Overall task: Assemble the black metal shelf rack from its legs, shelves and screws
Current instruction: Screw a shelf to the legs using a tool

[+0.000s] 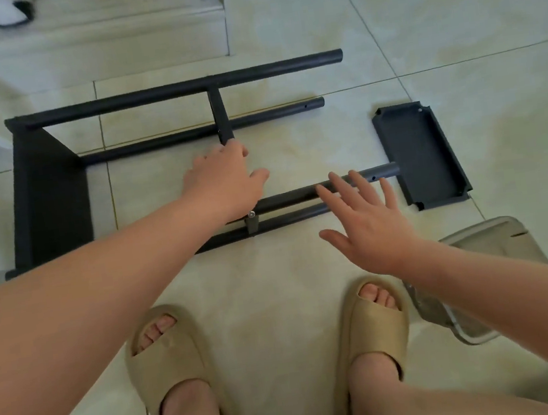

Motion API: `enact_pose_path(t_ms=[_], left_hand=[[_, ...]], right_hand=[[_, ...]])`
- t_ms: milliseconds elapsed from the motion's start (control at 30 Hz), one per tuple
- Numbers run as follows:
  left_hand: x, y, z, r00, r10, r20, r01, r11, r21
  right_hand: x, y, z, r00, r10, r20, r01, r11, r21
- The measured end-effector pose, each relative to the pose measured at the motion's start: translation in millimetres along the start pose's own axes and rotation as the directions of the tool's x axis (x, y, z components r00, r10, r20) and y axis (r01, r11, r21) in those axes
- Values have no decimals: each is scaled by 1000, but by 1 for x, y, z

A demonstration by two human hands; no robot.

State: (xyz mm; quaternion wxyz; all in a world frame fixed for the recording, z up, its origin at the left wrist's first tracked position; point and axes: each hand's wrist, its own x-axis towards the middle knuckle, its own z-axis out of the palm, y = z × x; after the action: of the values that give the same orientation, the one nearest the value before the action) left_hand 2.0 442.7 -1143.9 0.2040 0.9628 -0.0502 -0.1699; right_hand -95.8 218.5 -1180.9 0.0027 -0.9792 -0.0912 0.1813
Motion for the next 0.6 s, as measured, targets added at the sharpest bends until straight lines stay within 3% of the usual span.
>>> enact_pose_path(t_ms=[167,367,600], left_hand=[[-17,73,9,946,271,180,-300,939,167],[-32,151,53,756,473,452,-621,736,269],[-40,209,136,594,566,572,-777,587,226]], right_hand=[[-62,52,17,979,178,98,-172,983,-67],[-123,109,45,927,335,167,-334,942,-36],[-153,157,87,867,438,237,-473,874,114]])
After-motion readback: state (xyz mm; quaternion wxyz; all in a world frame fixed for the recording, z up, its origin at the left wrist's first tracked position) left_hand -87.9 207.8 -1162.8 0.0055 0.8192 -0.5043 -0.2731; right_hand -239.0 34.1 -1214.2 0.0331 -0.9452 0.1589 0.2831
